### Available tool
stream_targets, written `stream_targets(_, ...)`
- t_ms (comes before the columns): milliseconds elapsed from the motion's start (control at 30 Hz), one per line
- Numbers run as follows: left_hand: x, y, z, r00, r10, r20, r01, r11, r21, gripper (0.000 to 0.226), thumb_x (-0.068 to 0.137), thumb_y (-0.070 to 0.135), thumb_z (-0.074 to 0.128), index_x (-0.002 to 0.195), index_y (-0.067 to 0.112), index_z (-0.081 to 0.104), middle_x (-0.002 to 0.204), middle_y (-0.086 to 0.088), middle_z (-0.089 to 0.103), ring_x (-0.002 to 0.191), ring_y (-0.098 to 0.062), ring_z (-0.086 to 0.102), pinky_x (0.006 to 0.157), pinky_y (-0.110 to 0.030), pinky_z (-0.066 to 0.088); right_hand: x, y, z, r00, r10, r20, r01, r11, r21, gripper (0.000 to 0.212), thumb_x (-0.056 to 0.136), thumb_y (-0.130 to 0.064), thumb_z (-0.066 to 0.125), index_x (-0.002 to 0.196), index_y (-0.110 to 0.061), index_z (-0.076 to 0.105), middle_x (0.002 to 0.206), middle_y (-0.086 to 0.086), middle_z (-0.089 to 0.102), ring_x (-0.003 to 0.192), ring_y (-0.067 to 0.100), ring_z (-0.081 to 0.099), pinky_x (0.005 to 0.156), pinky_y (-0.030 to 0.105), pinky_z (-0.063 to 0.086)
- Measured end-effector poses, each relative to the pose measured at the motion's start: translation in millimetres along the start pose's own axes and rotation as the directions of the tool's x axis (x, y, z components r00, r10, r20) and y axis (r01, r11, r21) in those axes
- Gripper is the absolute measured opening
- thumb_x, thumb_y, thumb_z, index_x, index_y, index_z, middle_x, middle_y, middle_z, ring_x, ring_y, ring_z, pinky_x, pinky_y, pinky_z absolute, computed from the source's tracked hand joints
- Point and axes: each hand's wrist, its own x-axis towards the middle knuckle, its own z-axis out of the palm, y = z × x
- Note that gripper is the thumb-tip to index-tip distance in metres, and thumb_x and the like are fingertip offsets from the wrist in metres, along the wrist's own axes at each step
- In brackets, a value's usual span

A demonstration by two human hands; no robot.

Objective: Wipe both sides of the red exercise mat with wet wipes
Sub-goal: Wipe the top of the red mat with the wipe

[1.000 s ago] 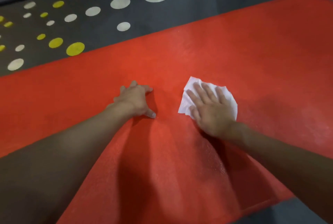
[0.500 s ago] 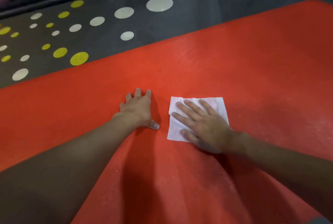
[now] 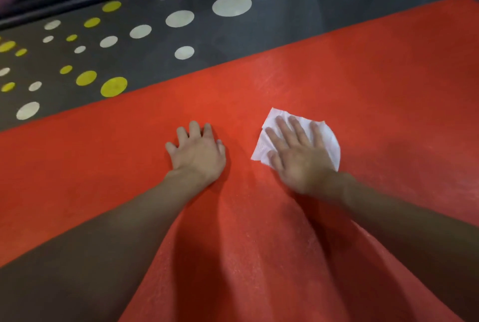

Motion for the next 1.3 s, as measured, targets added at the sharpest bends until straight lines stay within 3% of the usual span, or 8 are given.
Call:
stream_targets(167,27.5,-5.7,17.5,1.000,-0.018,-0.023,0.016,0.994,-0.109,0.044,0.094,0.047,0.037,0.134,0.028,0.041,0.154,-0.011,0.025,0.144,-0.035,0.019,0.110,-0.067,0.019,-0.3,0.3,4.2,0.967,-0.255,-0.013,0.255,0.967,-0.008,0.063,0.095,-0.054,0.015,0.154,-0.035,0.025,0.164,-0.001,0.018,0.152,0.022,0.014,0.120,0.057,0.010)
stream_targets(300,31.4,-10.8,31.8,0.999,-0.015,-0.041,0.010,0.992,-0.129,0.064,0.093,0.051,0.024,0.153,0.030,0.015,0.165,-0.001,0.002,0.151,-0.031,-0.001,0.114,-0.067,0.004,31.7,8.3,-3.1,0.998,0.041,-0.048,-0.039,0.998,0.043,0.071,0.089,-0.050,-0.002,0.157,-0.033,0.010,0.167,0.000,-0.001,0.153,0.021,-0.006,0.120,0.053,-0.005)
stream_targets(500,33.7,-12.6,31.9,1.000,-0.011,-0.029,0.008,0.995,-0.099,0.067,0.093,0.052,0.021,0.155,0.030,0.010,0.166,0.002,0.000,0.151,-0.030,-0.005,0.114,-0.067,0.001,31.9,-3.7,0.4,0.978,-0.209,-0.024,0.210,0.978,0.020,0.062,0.097,-0.052,0.015,0.155,-0.033,0.023,0.165,0.000,0.014,0.153,0.020,0.008,0.121,0.055,0.006)
stream_targets(633,34.5,-13.0,31.4,1.000,-0.011,-0.029,0.008,0.995,-0.098,0.069,0.091,0.054,0.016,0.155,0.030,0.010,0.165,0.002,0.000,0.151,-0.030,-0.005,0.115,-0.067,0.001,54.2,-0.1,-5.7,0.999,0.028,-0.031,-0.026,0.999,0.043,0.068,0.093,-0.048,0.008,0.157,-0.028,0.015,0.166,0.002,0.004,0.153,0.023,-0.001,0.118,0.058,-0.001)
stream_targets(800,33.8,-14.0,31.2,0.999,-0.011,-0.035,0.008,0.996,-0.091,0.069,0.090,0.054,0.016,0.155,0.031,0.012,0.165,0.002,0.002,0.151,-0.030,-0.003,0.114,-0.066,0.002,38.5,-23.4,4.3,0.956,-0.291,-0.023,0.291,0.957,-0.002,0.061,0.097,-0.051,0.026,0.154,-0.031,0.031,0.163,0.002,0.020,0.151,0.023,0.017,0.119,0.058,0.014)
stream_targets(967,33.7,-13.6,30.3,0.999,-0.004,-0.042,0.000,0.995,-0.097,0.070,0.090,0.054,0.017,0.155,0.030,0.015,0.165,0.001,0.005,0.151,-0.031,0.000,0.114,-0.067,0.003,63.9,-35.6,-0.7,0.999,-0.025,-0.041,0.025,1.000,0.008,0.067,0.096,-0.048,0.018,0.156,-0.020,0.023,0.165,0.010,0.013,0.152,0.030,0.007,0.118,0.063,0.007)
stream_targets(1100,34.4,-15.2,30.2,0.999,0.000,-0.033,-0.004,0.994,-0.107,0.069,0.090,0.053,0.018,0.155,0.030,0.016,0.165,0.001,0.005,0.151,-0.031,0.000,0.114,-0.067,0.003,56.6,-35.8,0.8,0.953,-0.303,-0.007,0.303,0.953,-0.016,0.062,0.097,-0.049,0.020,0.155,-0.028,0.026,0.164,0.004,0.017,0.152,0.026,0.013,0.119,0.057,0.010)
stream_targets(1300,34.2,-15.5,28.5,1.000,-0.001,-0.027,-0.002,0.993,-0.118,0.068,0.091,0.052,0.018,0.155,0.030,0.015,0.165,0.001,0.005,0.151,-0.031,-0.001,0.114,-0.067,0.002,94.4,-27.0,-7.8,1.000,0.020,-0.001,-0.020,1.000,-0.006,0.070,0.094,-0.050,0.005,0.158,-0.021,0.003,0.166,0.009,-0.006,0.152,0.029,-0.006,0.119,0.060,0.000)
